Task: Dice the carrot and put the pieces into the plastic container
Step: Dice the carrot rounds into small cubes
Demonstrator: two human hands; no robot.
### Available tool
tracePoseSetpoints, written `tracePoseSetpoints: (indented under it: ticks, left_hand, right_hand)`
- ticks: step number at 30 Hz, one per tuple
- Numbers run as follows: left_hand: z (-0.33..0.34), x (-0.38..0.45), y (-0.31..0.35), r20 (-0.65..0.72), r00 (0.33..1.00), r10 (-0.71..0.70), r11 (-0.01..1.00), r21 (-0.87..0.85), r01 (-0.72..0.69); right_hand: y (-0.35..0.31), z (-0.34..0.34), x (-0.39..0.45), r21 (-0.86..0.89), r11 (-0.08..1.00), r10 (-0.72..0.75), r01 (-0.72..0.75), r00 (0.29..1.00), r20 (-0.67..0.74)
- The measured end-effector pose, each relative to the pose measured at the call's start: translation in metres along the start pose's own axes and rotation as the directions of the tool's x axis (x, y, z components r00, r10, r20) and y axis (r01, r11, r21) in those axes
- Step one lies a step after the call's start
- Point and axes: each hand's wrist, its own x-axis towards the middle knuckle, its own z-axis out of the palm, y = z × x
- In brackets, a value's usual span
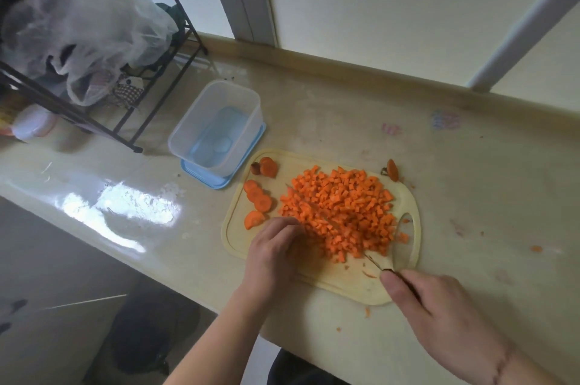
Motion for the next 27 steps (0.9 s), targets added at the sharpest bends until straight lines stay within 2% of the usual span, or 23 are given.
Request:
tracePoseSetpoints:
  ticks: [3, 5, 7, 8, 9, 11, 12, 14, 17, 23, 27]
  left_hand:
    - [-0.008, -0.009, 0.001, -0.036, 0.999, 0.007, 1.000, -0.009, -0.007]
    - [-0.018, -0.013, 0.010, -0.148, 0.982, -0.118, 0.993, -0.001, 0.119]
    - [-0.030, -0.008, 0.025, -0.270, 0.930, -0.252, 0.966, -0.019, 0.256]
    - [-0.036, -0.002, 0.035, -0.271, 0.932, -0.242, 0.969, -0.019, 0.246]
    - [-0.040, 0.006, 0.047, -0.218, 0.959, -0.181, 0.983, -0.005, 0.184]
    - [-0.043, 0.022, 0.064, 0.010, 0.998, -0.057, 0.997, 0.061, 0.056]
    - [-0.041, 0.029, 0.070, 0.119, 0.992, -0.050, 0.993, 0.116, 0.036]
    - [-0.034, 0.043, 0.075, 0.231, 0.967, -0.106, 0.972, 0.229, 0.052]
    - [-0.028, 0.056, 0.076, 0.305, 0.934, -0.185, 0.954, 0.286, 0.095]
    - [-0.020, 0.080, 0.064, 0.369, 0.890, -0.269, 0.953, 0.234, 0.191]
    - [-0.016, 0.093, 0.050, 0.329, 0.920, -0.213, 0.976, 0.117, 0.185]
  right_hand:
    - [0.010, -0.006, 0.001, -0.230, 0.973, -0.047, 0.033, 0.997, -0.054]
    - [0.016, -0.008, 0.002, -0.397, 0.915, -0.113, 0.068, 0.989, -0.091]
    - [0.020, -0.012, 0.003, -0.507, 0.856, -0.152, 0.098, 0.986, -0.066]
    - [0.021, -0.013, 0.003, -0.548, 0.829, -0.163, 0.112, 0.986, -0.045]
    - [0.020, -0.015, 0.002, -0.583, 0.803, -0.177, 0.129, 0.984, -0.027]
    - [0.015, -0.017, -0.001, -0.621, 0.765, -0.203, 0.168, 0.979, 0.014]
    - [0.012, -0.018, -0.003, -0.629, 0.755, -0.210, 0.186, 0.977, 0.038]
    - [0.005, -0.020, -0.006, -0.642, 0.741, -0.207, 0.196, 0.977, 0.059]
    - [-0.004, -0.020, -0.011, -0.678, 0.709, -0.222, 0.192, 0.974, 0.044]
    - [-0.027, -0.010, -0.011, -0.714, 0.688, -0.162, 0.127, 0.987, 0.019]
    - [-0.037, -0.002, -0.011, -0.716, 0.695, -0.117, 0.066, 0.993, -0.022]
